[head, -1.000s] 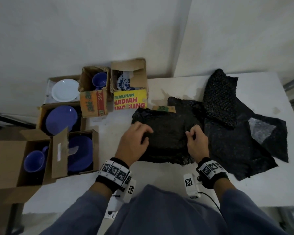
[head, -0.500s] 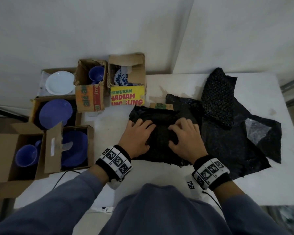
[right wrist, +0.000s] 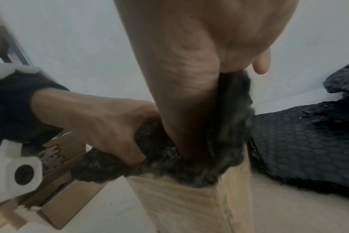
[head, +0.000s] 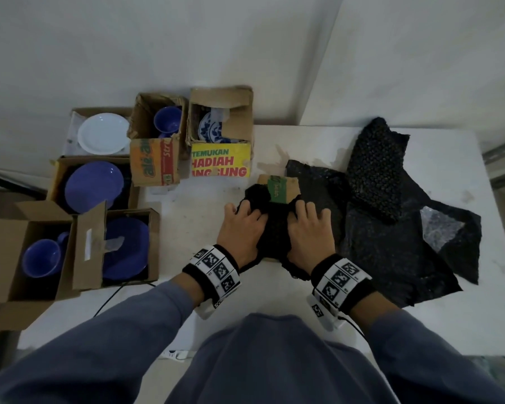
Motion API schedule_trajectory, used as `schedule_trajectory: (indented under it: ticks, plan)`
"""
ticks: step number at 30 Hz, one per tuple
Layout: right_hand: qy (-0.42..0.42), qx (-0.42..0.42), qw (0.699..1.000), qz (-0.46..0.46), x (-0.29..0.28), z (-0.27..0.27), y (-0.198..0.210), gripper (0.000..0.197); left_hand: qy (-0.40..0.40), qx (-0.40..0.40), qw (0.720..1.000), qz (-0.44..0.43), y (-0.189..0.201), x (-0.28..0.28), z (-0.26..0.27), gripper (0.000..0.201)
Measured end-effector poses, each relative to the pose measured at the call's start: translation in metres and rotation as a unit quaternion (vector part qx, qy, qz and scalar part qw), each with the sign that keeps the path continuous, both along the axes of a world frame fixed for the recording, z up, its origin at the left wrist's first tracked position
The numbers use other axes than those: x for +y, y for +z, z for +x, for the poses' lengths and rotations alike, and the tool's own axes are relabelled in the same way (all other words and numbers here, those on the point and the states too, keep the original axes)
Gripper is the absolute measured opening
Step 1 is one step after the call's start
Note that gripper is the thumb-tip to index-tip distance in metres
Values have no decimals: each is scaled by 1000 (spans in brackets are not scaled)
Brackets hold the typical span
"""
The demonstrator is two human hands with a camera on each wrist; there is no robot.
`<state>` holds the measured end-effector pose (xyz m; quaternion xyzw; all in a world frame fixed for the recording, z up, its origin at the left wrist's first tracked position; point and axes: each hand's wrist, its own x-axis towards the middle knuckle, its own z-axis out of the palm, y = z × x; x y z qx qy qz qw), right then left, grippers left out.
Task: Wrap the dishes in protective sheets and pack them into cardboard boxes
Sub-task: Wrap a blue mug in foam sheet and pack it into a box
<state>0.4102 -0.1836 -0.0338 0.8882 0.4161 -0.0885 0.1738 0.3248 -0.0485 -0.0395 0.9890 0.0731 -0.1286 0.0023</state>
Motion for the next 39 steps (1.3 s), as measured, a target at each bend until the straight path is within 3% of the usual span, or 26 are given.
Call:
schedule_trajectory:
  ticks: [7, 18, 25, 32, 39]
  plan:
    - [50, -5, 997, -51, 12, 0, 3, 34, -8, 36, 999, 31, -6, -6, 10, 44]
    - [80, 32, 994, -71, 12, 9, 0, 39, -6, 41, 999, 30, -10, -7, 6, 56]
    - [91, 39, 993, -67, 9, 16, 1, 42, 30, 7, 998, -58, -14, 1, 2, 66]
    - [97, 13, 993, -64, 9, 11, -6, 46, 17, 25, 999, 32, -13, -9, 6, 61]
    - [108, 1, 992, -59, 9, 14, -11, 60, 26, 47, 997, 63, -12, -16, 11, 68]
